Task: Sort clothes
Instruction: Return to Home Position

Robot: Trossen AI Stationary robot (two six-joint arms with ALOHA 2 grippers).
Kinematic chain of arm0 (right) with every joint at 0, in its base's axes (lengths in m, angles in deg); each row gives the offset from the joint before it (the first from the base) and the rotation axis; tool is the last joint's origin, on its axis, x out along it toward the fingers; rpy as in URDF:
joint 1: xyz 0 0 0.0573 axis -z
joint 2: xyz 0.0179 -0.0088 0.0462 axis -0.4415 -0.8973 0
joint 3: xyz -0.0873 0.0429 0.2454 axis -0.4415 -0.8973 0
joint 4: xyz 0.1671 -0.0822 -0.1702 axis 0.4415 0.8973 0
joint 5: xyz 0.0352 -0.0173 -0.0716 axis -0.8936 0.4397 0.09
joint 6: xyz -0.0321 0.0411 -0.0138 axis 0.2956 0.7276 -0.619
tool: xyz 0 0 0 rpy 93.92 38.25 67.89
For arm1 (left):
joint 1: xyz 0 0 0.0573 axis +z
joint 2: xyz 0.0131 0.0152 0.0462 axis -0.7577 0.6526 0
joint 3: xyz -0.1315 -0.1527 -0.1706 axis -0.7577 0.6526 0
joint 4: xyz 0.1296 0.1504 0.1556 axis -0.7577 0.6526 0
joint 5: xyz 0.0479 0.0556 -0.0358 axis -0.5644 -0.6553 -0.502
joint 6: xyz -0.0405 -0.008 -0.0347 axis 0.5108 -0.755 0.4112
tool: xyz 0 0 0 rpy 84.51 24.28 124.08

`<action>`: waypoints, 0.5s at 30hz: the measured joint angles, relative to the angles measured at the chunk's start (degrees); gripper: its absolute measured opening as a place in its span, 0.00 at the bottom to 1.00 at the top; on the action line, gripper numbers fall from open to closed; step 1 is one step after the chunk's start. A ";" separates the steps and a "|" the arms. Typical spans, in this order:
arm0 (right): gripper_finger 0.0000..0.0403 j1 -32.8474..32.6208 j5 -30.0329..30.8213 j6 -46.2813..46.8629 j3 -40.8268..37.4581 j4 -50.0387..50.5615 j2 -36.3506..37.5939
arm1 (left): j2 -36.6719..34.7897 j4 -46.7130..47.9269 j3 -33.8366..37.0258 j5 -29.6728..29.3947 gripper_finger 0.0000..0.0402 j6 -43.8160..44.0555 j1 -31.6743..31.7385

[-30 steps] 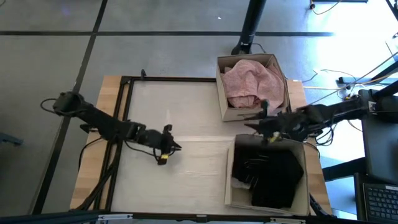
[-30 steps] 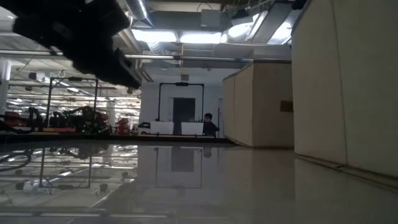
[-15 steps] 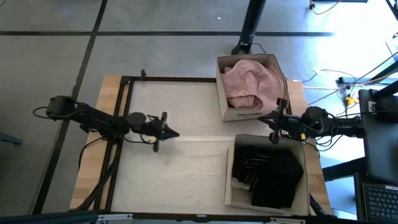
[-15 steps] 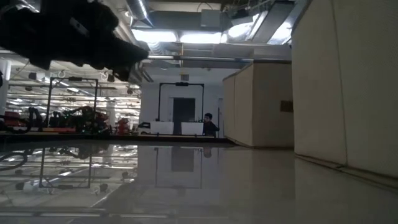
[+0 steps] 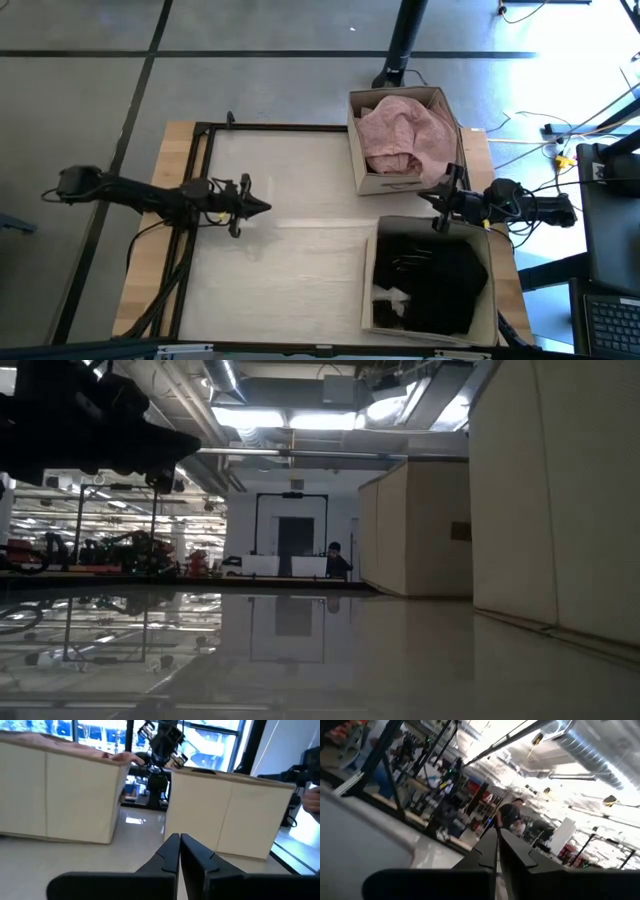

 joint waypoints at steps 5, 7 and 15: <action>0.05 -0.04 -0.90 1.60 -0.03 0.67 0.21 | -7.08 8.42 0.00 -0.45 0.01 0.11 1.33; 0.05 -0.04 -0.93 2.37 -0.03 1.33 0.15 | -10.62 13.36 0.00 -1.15 0.01 0.55 2.01; 0.05 -0.04 -0.93 2.81 -0.03 2.10 0.15 | -29.00 29.46 0.00 -1.17 0.01 -0.28 2.35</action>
